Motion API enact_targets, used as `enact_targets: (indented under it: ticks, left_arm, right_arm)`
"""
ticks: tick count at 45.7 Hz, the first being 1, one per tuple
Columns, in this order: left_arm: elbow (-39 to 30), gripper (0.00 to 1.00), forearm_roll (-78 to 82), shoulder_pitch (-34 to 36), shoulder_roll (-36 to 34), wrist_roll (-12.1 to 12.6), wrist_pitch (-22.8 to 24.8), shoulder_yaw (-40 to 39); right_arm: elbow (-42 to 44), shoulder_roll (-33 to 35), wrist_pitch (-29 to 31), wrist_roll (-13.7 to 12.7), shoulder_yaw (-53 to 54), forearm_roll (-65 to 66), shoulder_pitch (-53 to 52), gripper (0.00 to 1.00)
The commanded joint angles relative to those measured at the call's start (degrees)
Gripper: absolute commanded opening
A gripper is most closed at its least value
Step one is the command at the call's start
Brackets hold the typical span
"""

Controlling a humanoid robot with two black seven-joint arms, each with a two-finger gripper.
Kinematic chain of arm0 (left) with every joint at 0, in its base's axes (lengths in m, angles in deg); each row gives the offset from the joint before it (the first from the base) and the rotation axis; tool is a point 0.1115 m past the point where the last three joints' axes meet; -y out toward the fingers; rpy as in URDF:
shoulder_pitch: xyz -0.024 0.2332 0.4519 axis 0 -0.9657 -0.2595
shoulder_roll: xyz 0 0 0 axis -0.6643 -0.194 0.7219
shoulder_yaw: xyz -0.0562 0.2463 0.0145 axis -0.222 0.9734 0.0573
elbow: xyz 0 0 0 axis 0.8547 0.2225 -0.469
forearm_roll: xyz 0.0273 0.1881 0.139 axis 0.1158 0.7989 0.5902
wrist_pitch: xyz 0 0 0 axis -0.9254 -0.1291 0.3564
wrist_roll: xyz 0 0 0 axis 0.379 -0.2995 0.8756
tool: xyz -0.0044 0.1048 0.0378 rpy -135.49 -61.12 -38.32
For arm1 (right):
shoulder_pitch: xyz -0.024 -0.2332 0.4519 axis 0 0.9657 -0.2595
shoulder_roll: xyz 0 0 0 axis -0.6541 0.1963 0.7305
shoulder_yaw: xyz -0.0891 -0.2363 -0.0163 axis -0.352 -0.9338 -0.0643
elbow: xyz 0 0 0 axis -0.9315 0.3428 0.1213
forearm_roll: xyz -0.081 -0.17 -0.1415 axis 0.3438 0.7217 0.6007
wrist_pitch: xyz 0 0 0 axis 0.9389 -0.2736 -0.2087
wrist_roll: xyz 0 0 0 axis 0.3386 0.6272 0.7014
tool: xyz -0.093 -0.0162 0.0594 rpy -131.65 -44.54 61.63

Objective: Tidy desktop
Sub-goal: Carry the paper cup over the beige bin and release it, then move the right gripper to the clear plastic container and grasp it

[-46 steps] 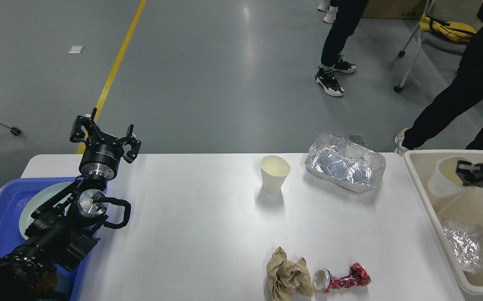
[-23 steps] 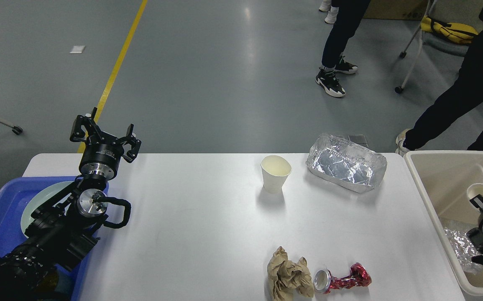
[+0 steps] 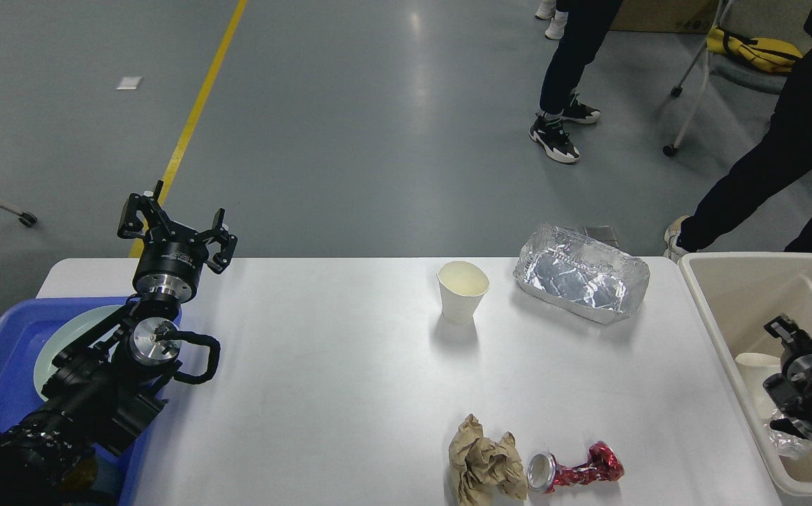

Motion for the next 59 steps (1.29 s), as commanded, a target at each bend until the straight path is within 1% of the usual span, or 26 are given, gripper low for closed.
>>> enact_targets:
  ticks: [1, 5, 9, 12, 15, 18, 22, 27, 33, 39, 42, 47, 52, 59]
  left_arm:
    - [-0.06, 0.98, 0.00, -0.01, 0.00, 0.00, 0.00, 0.00]
    - [0.03, 0.98, -0.09, -0.01, 0.00, 0.00, 0.00, 0.00]
    - [-0.06, 0.98, 0.00, -0.01, 0.00, 0.00, 0.00, 0.00]
    - [0.03, 0.98, 0.00, -0.01, 0.00, 0.00, 0.00, 0.00]
    - [0.03, 0.98, 0.00, -0.01, 0.00, 0.00, 0.00, 0.00]
    - [0.03, 0.98, 0.00, -0.01, 0.00, 0.00, 0.00, 0.00]
    - [0.03, 0.98, 0.00, -0.01, 0.00, 0.00, 0.00, 0.00]
    - [0.03, 0.98, 0.00, -0.09, 0.00, 0.00, 0.00, 0.00]
    - [0.03, 0.98, 0.00, -0.09, 0.00, 0.00, 0.00, 0.00]
    - [0.03, 0.98, 0.00, -0.10, 0.00, 0.00, 0.00, 0.00]
    - [0.03, 0.98, 0.00, -0.10, -0.09, 0.00, 0.00, 0.00]
    - [-0.06, 0.98, 0.00, -0.10, 0.00, 0.00, 0.00, 0.00]
    - [0.03, 0.98, 0.00, -0.10, 0.00, 0.00, 0.00, 0.00]
    - [0.03, 0.98, 0.00, -0.10, 0.00, 0.00, 0.00, 0.00]
  right_arm:
    - [-1.84, 0.83, 4.16, 0.41, -0.18, 0.05, -5.20, 1.00]
    - [-5.00, 4.42, 9.87, 0.67, -0.27, 0.14, -11.96, 1.00]
    - [-11.06, 9.96, 16.64, 0.68, -1.58, 0.75, -20.13, 1.00]
    - [-17.38, 13.47, 22.70, 0.68, -4.21, 0.93, -27.24, 1.00]
    - [-23.89, 16.46, 28.85, 0.68, -8.52, 0.93, -36.82, 1.00]
    - [-31.61, 17.79, 34.57, 0.68, -13.79, 0.93, -46.40, 1.00]
    - [-44.00, 17.88, 38.88, 0.68, -20.03, 0.93, -58.27, 1.00]
    - [-59.56, 16.57, 39.15, 0.50, -24.87, 0.93, -70.58, 1.00]
    - [-77.22, 12.88, 39.07, 0.06, -28.12, 0.93, -80.07, 1.00]
    - [-88.40, 8.22, 38.63, -0.03, -29.10, 1.28, -83.17, 1.00]
    - [-90.26, 5.58, 37.58, -0.12, -28.84, 1.28, -83.34, 1.00]
    - [-88.16, 4.78, 33.01, -0.03, -29.80, 1.37, -81.07, 1.00]
    - [-85.96, 5.57, 28.26, -0.03, -30.68, 1.28, -76.50, 1.00]
    - [-83.15, 8.73, 24.83, -0.12, -30.68, 0.58, -69.12, 1.00]
